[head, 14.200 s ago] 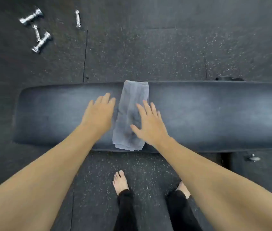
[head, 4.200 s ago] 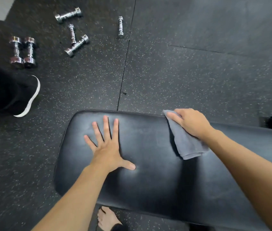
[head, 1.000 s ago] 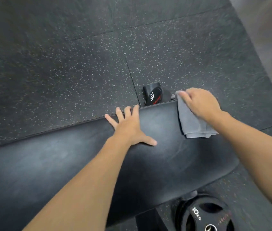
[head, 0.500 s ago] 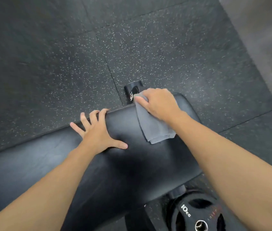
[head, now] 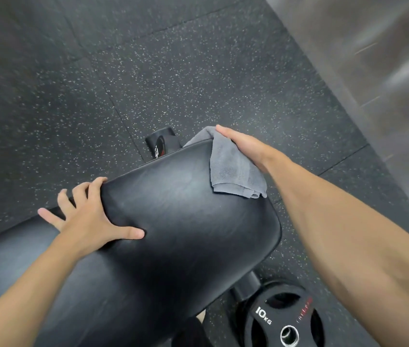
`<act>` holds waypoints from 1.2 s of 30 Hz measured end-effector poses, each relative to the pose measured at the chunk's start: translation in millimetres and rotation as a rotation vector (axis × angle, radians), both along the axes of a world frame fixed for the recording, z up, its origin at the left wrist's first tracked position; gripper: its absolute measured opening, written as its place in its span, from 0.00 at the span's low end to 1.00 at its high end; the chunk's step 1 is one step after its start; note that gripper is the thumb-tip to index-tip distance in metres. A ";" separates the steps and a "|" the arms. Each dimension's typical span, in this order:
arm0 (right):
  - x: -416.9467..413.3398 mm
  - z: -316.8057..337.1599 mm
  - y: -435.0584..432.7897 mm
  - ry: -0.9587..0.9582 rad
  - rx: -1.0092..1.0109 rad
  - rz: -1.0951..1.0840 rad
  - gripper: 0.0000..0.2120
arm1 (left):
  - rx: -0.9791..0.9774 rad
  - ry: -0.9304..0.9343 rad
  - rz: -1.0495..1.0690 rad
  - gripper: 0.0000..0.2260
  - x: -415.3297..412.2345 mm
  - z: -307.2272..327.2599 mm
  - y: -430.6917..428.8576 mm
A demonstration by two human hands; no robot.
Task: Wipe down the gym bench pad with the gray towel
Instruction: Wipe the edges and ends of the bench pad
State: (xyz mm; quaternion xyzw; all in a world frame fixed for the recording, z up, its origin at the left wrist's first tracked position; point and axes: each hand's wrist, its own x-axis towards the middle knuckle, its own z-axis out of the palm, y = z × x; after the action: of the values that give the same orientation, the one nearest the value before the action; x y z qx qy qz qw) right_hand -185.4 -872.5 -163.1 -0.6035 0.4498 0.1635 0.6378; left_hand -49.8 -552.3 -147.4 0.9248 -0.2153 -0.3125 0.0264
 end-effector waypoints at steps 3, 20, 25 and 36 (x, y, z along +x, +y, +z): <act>-36.2 0.4 11.2 -0.073 0.057 -0.082 0.20 | -0.015 0.018 0.002 0.65 0.2 2.6 -0.4; -134.1 -6.9 81.1 -0.128 -0.408 -0.274 0.12 | -0.118 0.000 -0.418 0.62 -50.9 5.0 -28.1; -161.9 -16.2 139.3 -0.149 -0.458 -0.646 0.11 | -0.180 -0.073 -0.493 0.56 -57.7 2.0 -12.5; -115.5 -37.5 450.1 0.089 -0.293 -0.750 0.44 | -0.358 -0.046 -0.732 0.35 -73.9 -0.4 83.7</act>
State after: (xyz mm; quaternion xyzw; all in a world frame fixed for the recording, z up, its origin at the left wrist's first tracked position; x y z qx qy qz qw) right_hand -300.8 -422.4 -200.6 -0.4742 0.6844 -0.1205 0.5406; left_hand -123.7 -468.7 -147.7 0.7748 -0.5817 -0.2379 0.0691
